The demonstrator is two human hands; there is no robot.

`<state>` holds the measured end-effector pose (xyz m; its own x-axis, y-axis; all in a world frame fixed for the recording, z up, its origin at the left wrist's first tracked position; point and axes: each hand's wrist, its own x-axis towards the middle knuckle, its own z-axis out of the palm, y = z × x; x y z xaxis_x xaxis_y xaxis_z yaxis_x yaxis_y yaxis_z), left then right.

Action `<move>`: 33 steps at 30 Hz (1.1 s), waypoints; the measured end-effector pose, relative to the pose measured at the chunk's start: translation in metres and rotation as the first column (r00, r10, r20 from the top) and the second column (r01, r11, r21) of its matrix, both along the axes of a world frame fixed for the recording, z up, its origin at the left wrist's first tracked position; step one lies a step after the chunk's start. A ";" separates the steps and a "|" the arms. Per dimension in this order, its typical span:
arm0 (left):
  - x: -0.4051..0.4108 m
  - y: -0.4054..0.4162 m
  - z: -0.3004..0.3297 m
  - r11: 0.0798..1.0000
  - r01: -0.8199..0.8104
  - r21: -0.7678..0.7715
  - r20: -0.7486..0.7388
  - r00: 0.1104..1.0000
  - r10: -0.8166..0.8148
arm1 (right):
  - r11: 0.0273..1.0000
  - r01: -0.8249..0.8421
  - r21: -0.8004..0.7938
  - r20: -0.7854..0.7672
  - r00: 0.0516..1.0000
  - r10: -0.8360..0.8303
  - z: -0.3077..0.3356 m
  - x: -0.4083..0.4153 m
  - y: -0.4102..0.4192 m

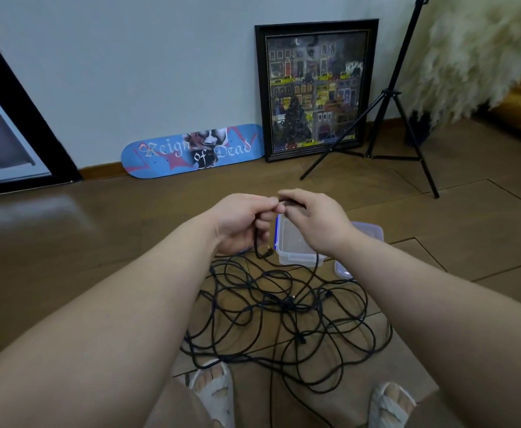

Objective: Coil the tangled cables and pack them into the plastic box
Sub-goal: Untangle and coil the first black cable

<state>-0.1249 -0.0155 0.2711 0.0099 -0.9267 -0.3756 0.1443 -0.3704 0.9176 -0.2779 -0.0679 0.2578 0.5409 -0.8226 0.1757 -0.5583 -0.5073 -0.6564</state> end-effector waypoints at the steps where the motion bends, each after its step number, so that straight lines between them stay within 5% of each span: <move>1: -0.001 0.000 0.000 1.000 0.004 0.005 -0.015 1.000 -0.004 | 1.000 0.009 0.008 0.035 0.999 -0.009 0.000 0.002 0.000; 8: 0.015 0.003 -0.001 0.993 -0.098 0.058 -0.162 0.981 0.107 | 0.905 0.380 0.194 -0.007 0.922 -0.386 -0.012 -0.024 -0.023; 13: 0.015 0.001 0.003 0.987 -0.149 0.064 -0.313 0.936 0.161 | 0.869 0.386 0.311 -0.023 0.917 -0.399 -0.013 -0.035 -0.028; 16: 0.016 -0.002 0.006 0.949 -0.310 0.049 -0.478 0.827 0.295 | 0.852 0.299 0.429 0.110 0.919 -0.378 -0.014 -0.038 -0.028; 21: 0.031 -0.005 0.004 0.794 -0.604 0.068 -0.661 0.569 0.489 | 0.834 0.136 0.535 0.444 0.794 -0.415 -0.008 -0.042 -0.026; 23: 0.030 -0.004 0.005 0.803 -0.595 0.033 -0.637 0.607 0.476 | 0.874 0.227 0.430 0.357 0.846 -0.396 -0.008 -0.040 -0.024; 27: 0.015 -0.003 0.009 0.895 -0.443 -0.056 -0.429 0.820 0.379 | 0.945 0.324 0.036 -0.033 0.946 -0.323 -0.013 -0.030 -0.021; 30: 0.010 -0.004 0.008 0.902 -0.427 -0.059 -0.324 0.863 0.387 | 0.976 0.214 -0.029 -0.191 0.958 -0.215 -0.009 -0.025 -0.015; 33: 0.018 -0.005 0.004 0.877 -0.478 -0.044 -0.281 0.848 0.449 | 0.992 0.097 0.084 -0.283 0.957 -0.069 -0.006 -0.024 -0.009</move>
